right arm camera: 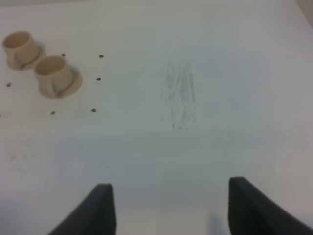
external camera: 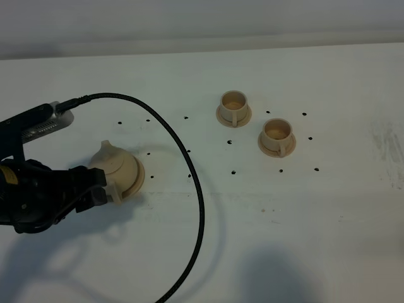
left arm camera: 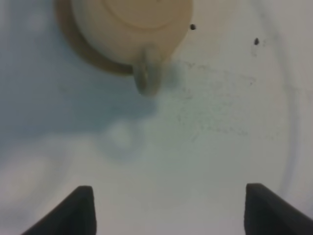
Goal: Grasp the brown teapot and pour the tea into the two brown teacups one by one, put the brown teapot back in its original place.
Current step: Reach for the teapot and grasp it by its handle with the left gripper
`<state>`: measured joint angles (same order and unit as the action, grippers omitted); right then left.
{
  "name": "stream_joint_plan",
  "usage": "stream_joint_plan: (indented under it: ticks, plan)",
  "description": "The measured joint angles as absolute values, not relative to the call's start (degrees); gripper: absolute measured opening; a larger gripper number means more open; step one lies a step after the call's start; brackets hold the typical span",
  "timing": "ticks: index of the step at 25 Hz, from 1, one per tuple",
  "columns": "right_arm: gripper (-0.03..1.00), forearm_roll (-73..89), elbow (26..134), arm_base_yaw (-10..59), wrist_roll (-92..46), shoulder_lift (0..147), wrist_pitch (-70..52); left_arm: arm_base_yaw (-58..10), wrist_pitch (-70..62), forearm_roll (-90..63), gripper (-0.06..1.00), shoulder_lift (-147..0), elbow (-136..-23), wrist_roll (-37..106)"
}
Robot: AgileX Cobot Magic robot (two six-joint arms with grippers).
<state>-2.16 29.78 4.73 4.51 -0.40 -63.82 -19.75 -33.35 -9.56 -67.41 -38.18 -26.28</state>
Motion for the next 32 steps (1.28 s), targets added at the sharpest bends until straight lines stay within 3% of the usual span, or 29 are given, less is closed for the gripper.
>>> stream_joint_plan:
  ticks: [14,32]
  plan:
    - [0.49,-2.16,29.78,4.73,4.51,-0.40,-63.82,-19.75,-33.61,-11.02,0.06,-67.41,-38.18,-23.09]
    - [0.49,-2.16,29.78,4.73,4.51,-0.40,-63.82,-19.75,-37.26,-5.48,0.06,-74.40,-39.50,-34.76]
